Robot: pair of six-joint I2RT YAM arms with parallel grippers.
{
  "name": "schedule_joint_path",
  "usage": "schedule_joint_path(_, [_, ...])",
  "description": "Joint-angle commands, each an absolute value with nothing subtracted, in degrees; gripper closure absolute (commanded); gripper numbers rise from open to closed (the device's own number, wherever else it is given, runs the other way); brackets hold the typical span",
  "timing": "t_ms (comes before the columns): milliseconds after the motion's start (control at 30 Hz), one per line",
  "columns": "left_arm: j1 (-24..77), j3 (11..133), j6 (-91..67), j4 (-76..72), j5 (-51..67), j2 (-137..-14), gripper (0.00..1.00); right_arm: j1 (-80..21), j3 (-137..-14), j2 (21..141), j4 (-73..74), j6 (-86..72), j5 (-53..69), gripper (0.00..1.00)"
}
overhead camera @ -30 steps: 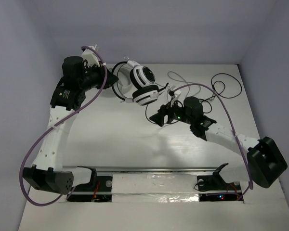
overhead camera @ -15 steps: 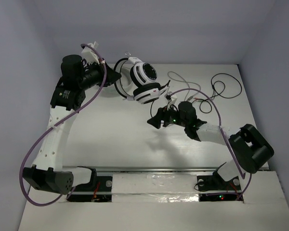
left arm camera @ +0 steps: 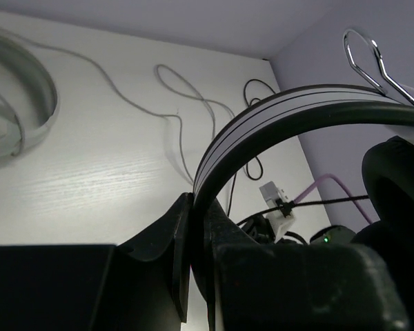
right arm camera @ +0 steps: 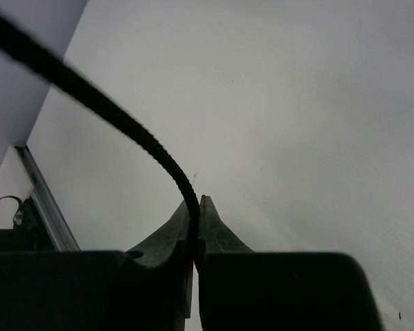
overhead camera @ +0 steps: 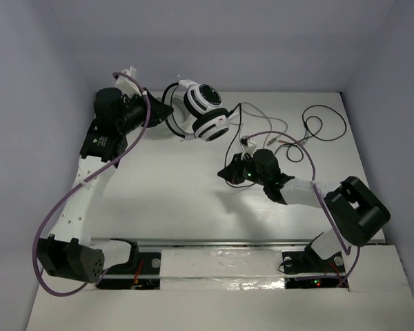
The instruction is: Wrap the headphones
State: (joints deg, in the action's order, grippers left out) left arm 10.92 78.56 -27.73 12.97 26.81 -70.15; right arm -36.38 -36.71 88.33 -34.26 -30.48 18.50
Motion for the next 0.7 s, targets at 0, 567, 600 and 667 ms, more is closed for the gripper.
schedule_joint_path(0, [11.2, 72.7, -37.2, 1.5, 21.0, -67.2, 1.00, -39.0, -38.9, 84.8, -26.6, -33.1, 13.4, 1.00])
schedule_joint_path(567, [11.2, 52.5, -53.2, -13.3, 23.6, -63.8, 1.00, -48.0, -48.9, 86.3, -10.0, -28.9, 0.4, 1.00])
schedule_joint_path(600, [11.2, 51.4, -54.6, -15.6, 22.8, -63.3, 1.00, -48.9, -49.3, 86.5, -9.8, -28.7, -1.2, 1.00])
schedule_joint_path(667, [11.2, 48.5, -58.2, -17.3, 20.4, -62.4, 1.00, -51.6, -49.2, 86.7, -9.9, -29.2, -2.3, 1.00])
